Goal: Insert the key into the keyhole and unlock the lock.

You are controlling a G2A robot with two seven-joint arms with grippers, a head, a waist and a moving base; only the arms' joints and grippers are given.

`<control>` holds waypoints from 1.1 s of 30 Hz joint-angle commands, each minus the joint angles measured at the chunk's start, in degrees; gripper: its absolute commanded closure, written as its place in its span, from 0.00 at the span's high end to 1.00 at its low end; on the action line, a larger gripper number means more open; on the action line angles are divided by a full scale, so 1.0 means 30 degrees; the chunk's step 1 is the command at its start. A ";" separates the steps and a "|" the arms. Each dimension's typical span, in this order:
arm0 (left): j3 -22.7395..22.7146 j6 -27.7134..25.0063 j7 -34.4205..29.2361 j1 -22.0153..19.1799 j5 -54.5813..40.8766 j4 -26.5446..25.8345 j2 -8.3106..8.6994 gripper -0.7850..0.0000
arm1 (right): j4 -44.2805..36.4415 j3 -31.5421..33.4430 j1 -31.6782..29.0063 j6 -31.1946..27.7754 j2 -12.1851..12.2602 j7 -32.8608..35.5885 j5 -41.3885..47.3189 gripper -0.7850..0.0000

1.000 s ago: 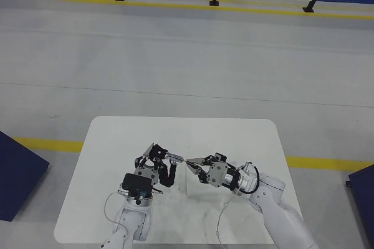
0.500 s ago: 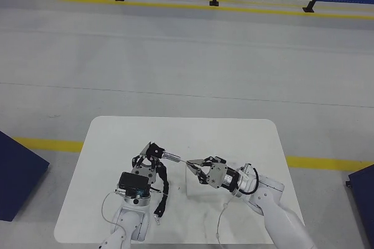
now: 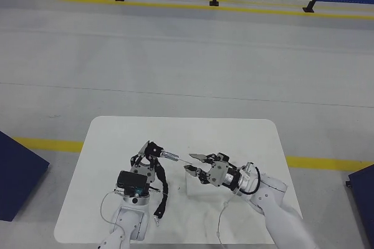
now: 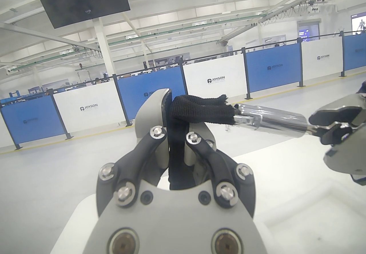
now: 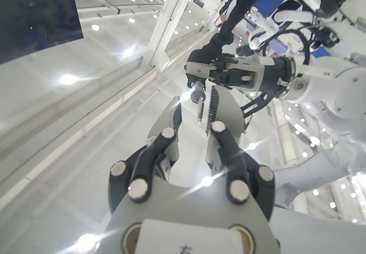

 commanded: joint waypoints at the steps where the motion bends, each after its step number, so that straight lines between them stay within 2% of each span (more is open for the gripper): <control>1: -0.0086 -0.0058 -0.0122 -0.0080 0.0096 -0.0028 0.0013 0.00 | -0.0142 0.0198 -0.0274 -0.1496 0.0125 0.1071 -0.1962 1.00; 6: -0.0479 -0.0401 -0.0377 -0.0495 0.0778 -0.0178 0.0104 0.00 | -0.0172 0.0981 -0.1262 -0.5832 0.0413 0.3311 -0.5703 1.00; 10: -0.1022 -0.0950 -0.0532 -0.1335 0.1603 -0.0154 0.0224 0.00 | -0.0057 0.1578 -0.2029 -0.7928 0.0533 0.3904 -0.6908 1.00; 16: -0.1746 -0.1863 -0.0573 -0.3892 0.2266 0.0234 0.0323 0.00 | 0.0027 0.1725 -0.2293 -0.7976 0.0557 0.3817 -0.6920 1.00; 26: -0.1324 -0.2340 0.0056 -0.7337 0.2979 0.2149 0.0225 0.00 | 0.0027 0.1725 -0.2293 -0.7976 0.0557 0.3817 -0.6920 1.00; 30: -0.1261 -0.2008 0.0371 -0.8001 0.2787 0.3275 0.0164 0.00 | 0.0027 0.1725 -0.2293 -0.7976 0.0557 0.3817 -0.6920 1.00; 33: -0.1370 -0.1791 0.0539 -0.7644 0.3108 0.4145 0.0220 0.00 | 0.0027 0.1725 -0.2293 -0.7976 0.0557 0.3817 -0.6920 1.00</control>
